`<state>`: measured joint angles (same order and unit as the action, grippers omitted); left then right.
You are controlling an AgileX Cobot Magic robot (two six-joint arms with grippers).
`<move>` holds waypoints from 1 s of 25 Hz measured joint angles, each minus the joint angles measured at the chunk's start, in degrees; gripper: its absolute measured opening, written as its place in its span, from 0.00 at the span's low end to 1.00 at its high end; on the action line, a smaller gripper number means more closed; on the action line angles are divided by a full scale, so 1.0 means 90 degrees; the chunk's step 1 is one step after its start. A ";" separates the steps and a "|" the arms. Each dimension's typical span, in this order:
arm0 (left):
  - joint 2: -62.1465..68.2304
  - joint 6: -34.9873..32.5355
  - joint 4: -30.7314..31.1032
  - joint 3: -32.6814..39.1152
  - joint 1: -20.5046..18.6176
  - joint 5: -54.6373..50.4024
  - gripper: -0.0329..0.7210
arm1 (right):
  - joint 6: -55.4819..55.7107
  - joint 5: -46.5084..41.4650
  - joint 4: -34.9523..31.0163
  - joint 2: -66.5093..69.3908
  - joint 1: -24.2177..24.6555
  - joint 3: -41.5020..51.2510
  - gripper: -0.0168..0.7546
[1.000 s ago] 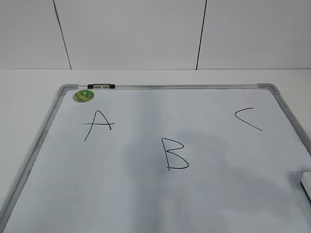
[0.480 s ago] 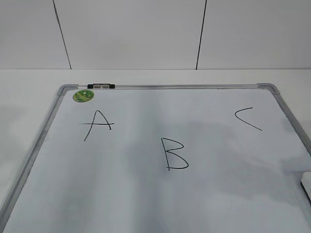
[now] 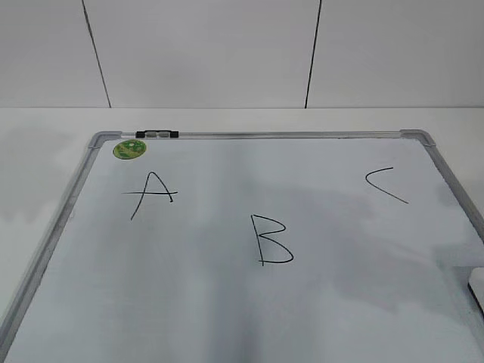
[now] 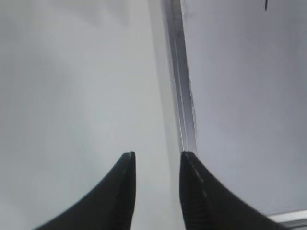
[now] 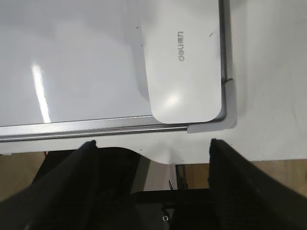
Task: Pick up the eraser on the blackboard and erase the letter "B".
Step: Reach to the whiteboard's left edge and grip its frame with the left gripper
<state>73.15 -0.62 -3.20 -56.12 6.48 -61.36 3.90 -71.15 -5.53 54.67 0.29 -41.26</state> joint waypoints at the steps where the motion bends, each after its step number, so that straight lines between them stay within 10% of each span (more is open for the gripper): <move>1: 0.0312 0.0000 0.0000 -0.0171 0.0000 0.0060 0.36 | 0.0000 0.0000 0.0000 0.0000 0.0000 0.0000 0.74; 25: 0.4369 -0.0259 -0.0474 -0.2537 0.0000 0.0434 0.41 | 0.0013 0.0008 -0.0009 0.0000 0.0000 0.0000 0.74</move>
<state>112.47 -2.95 -7.47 -78.95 6.48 -57.46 4.02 -71.08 -5.61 54.67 0.29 -41.26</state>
